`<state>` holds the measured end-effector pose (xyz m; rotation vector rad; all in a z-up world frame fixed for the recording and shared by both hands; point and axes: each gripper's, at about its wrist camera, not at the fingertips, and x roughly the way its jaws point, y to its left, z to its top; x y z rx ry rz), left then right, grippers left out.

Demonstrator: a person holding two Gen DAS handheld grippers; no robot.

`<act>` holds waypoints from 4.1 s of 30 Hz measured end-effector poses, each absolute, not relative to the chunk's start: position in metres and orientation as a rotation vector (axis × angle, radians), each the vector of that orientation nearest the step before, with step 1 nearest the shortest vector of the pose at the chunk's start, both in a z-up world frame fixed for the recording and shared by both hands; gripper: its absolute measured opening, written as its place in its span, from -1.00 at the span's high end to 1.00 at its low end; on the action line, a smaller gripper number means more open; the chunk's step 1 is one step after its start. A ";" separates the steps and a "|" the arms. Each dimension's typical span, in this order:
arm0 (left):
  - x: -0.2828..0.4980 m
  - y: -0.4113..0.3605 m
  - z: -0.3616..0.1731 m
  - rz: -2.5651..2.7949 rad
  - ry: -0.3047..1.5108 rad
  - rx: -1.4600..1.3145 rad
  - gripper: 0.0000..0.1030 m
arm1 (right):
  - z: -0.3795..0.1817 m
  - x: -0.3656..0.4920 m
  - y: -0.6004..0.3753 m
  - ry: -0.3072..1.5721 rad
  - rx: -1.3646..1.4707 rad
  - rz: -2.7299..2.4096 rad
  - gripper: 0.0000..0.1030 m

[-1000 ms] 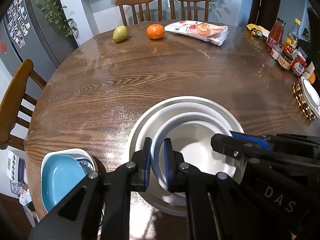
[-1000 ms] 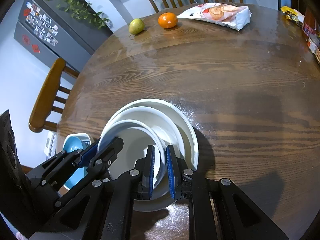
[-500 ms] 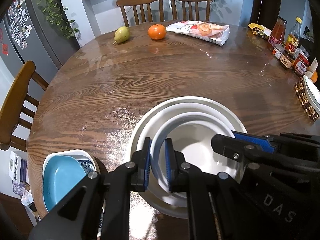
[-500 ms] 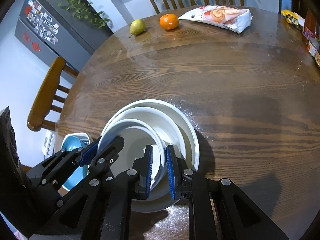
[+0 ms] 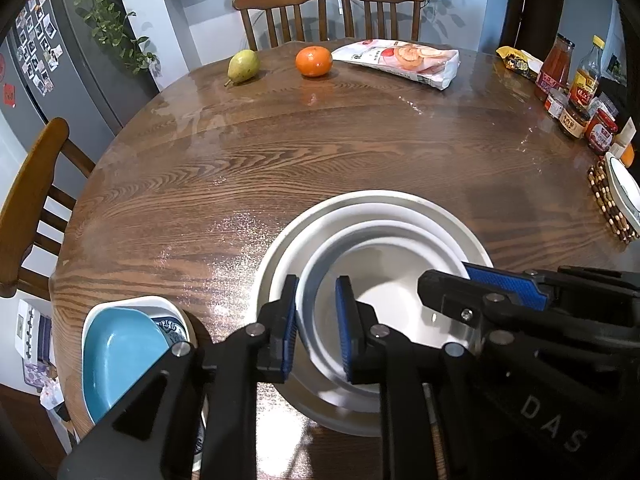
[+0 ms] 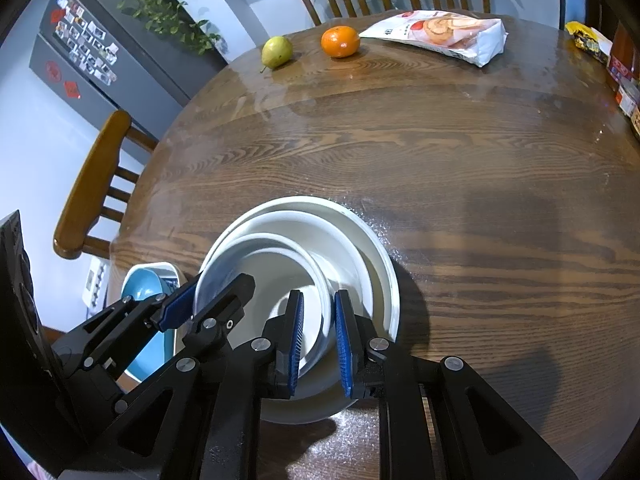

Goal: Organize plates and bowls

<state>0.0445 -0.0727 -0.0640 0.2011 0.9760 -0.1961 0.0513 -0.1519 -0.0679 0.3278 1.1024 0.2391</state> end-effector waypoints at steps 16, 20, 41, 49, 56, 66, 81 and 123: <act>0.042 -0.070 -0.062 -0.210 0.985 0.174 0.49 | -0.063 0.045 -0.151 1.091 0.303 0.222 0.66; 0.040 -0.070 -0.058 -0.223 0.983 0.165 0.32 | -0.061 0.044 -0.155 1.079 0.291 0.207 0.60; 0.033 -0.050 -0.035 -0.169 0.917 0.146 -0.56 | -0.036 0.027 -0.171 0.984 0.253 0.183 -0.06; 0.027 -0.034 -0.030 -0.135 0.914 0.141 -0.88 | -0.030 0.018 -0.170 0.973 0.185 0.202 -0.15; 0.025 -0.012 -0.031 -0.091 0.941 0.108 -0.95 | -0.039 0.012 -0.183 1.014 0.276 0.263 -0.39; 0.019 0.011 -0.035 -0.043 0.992 0.044 -0.95 | -0.038 0.007 -0.186 1.038 0.224 0.287 -0.42; 0.027 0.024 -0.045 -0.033 1.054 -0.043 -0.80 | -0.062 0.024 -0.214 1.101 0.323 0.292 -0.42; 0.054 0.000 -0.060 -0.099 1.138 0.058 -0.50 | -0.084 0.058 -0.211 1.157 0.265 0.235 -0.42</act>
